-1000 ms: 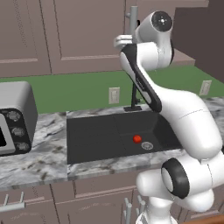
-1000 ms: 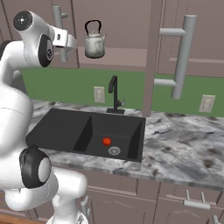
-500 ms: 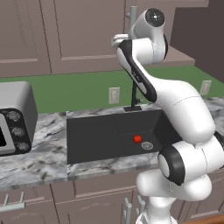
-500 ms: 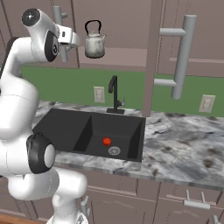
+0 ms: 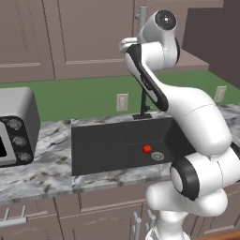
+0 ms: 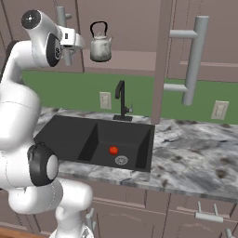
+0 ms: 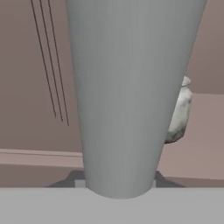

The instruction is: Open the cabinet, pick the kettle from the cabinet, and place it in the sink.

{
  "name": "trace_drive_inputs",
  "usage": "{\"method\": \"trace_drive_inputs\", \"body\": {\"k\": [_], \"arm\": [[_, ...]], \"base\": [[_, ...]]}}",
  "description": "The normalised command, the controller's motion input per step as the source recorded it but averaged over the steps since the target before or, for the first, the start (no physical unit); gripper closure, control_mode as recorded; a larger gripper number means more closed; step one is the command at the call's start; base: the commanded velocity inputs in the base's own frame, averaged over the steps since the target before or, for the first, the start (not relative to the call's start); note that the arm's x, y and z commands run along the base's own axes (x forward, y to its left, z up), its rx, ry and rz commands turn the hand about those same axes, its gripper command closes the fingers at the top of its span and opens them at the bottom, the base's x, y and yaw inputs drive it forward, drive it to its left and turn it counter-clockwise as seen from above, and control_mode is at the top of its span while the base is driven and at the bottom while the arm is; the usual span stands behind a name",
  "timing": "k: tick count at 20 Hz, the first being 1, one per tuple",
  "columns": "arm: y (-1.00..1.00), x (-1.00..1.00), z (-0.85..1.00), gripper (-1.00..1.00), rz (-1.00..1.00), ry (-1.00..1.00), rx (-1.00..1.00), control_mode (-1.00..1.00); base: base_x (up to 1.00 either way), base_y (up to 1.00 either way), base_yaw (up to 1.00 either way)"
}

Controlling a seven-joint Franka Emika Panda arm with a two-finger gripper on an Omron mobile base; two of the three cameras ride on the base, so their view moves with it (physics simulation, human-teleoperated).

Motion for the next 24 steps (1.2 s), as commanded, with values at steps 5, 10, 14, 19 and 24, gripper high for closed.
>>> {"method": "trace_drive_inputs", "body": {"k": [5,10,14,19,24], "arm": [[0.49,-0.12,-0.06,1.0,0.0,0.0,-0.04,-1.0],[0.51,-0.32,0.0,1.0,0.0,0.02,-0.04,-1.0],[0.51,-0.38,0.0,1.0,0.02,0.04,-0.02,-1.0],[0.48,-0.42,0.0,1.0,0.02,0.03,-0.05,-1.0],[0.48,-0.46,0.0,1.0,0.0,0.0,-0.05,-1.0]], "base": [[0.0,0.0,0.0],[0.0,0.0,0.0],[0.0,0.0,0.0],[0.0,0.0,0.0],[0.0,0.0,0.0]]}}
